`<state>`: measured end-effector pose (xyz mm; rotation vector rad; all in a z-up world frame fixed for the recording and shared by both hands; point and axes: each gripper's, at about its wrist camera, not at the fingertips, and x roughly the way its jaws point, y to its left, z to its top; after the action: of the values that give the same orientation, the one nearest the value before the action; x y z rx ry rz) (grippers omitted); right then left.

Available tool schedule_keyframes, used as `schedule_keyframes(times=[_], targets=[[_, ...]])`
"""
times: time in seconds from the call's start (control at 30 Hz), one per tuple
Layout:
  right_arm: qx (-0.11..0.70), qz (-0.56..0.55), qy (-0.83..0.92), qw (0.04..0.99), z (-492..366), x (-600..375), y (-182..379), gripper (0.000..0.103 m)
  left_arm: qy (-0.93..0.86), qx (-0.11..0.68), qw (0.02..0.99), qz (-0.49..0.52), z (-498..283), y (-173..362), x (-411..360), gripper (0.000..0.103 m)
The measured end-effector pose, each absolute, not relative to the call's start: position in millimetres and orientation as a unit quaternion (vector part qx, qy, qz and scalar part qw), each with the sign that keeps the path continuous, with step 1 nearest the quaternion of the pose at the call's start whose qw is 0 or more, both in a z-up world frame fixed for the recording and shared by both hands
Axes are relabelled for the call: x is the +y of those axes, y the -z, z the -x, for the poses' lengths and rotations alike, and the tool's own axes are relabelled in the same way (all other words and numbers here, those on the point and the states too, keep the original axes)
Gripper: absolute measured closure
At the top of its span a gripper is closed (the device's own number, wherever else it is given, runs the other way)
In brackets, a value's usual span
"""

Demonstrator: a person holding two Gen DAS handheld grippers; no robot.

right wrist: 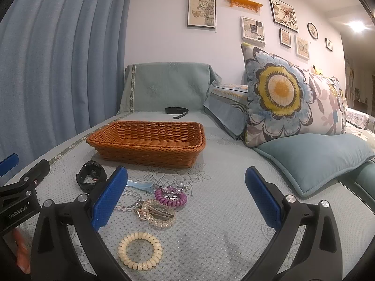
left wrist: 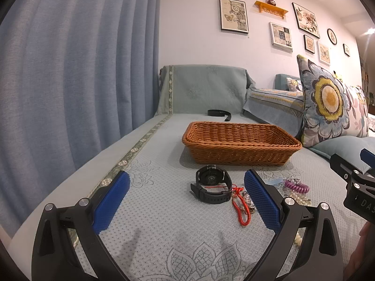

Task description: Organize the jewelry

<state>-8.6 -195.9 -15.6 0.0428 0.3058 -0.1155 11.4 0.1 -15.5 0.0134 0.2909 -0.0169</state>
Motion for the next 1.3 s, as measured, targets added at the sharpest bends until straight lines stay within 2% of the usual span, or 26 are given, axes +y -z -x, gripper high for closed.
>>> schedule_keyframes(times=[1.1,1.3], targets=[[0.155,-0.014,0.058,0.986,8,-194,17,0.007,0.008,0.147,0.989,-0.009,-11,19,-2,0.008],[0.207,-0.005,0.047,0.977,0,-196,19,0.008,0.03,0.205,0.978,0.008,-27,27,6,0.008]])
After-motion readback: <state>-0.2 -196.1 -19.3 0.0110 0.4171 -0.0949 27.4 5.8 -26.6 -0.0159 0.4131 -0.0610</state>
